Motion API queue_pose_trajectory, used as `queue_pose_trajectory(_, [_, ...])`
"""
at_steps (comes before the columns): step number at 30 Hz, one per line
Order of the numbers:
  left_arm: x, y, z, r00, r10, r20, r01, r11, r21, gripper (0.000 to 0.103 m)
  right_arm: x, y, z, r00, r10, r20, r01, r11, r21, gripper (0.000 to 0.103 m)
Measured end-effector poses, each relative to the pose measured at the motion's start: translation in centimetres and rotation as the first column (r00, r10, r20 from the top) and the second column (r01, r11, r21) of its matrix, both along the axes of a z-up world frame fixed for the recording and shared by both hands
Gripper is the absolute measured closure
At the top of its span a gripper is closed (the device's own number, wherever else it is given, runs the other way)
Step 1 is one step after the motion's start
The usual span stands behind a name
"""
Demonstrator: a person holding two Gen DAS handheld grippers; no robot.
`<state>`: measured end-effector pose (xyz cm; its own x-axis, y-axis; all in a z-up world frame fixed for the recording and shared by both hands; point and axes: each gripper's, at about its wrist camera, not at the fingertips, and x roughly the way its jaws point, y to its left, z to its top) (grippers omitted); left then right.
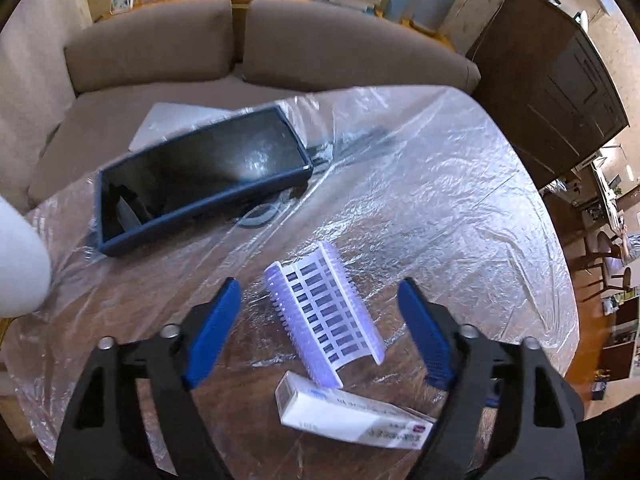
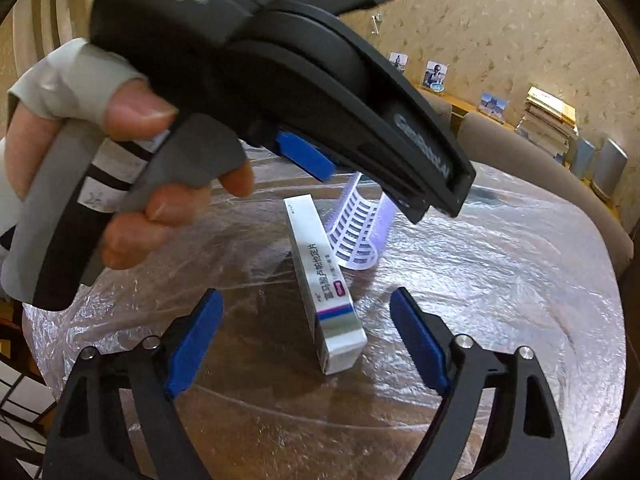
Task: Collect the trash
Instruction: 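Grasp the small purple roller with the left tool while the right tool grasps the white medicine box, then carry the small purple roller and white medicine box over the white bucket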
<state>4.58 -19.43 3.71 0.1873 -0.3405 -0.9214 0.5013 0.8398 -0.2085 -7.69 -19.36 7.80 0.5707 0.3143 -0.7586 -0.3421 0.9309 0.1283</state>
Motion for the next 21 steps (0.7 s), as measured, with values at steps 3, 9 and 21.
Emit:
queue_pose_trajectory(3, [0.8,0.0,-1.3,0.999,-0.007,-0.037,0.007,1.000,0.014,0.036,0.6,0.1,-0.4,1.000,-0.001,-0.020,0.001,1.000,0.003,0.031])
queue_pose_trajectory(9, [0.9,-0.5,-1.5,0.999,-0.048,-0.012,0.048,0.998,0.040,0.048,1.9,-0.4,-1.0,0.998,-0.007,-0.069,0.011,0.999,0.053,0.048])
queue_pose_trajectory(21, [0.6,0.3,-0.1,0.996,-0.046,0.073,0.048,0.999,-0.022,0.058,-0.4,-0.5,-0.6,0.998,0.005,-0.069,0.001,0.996,0.087,0.085])
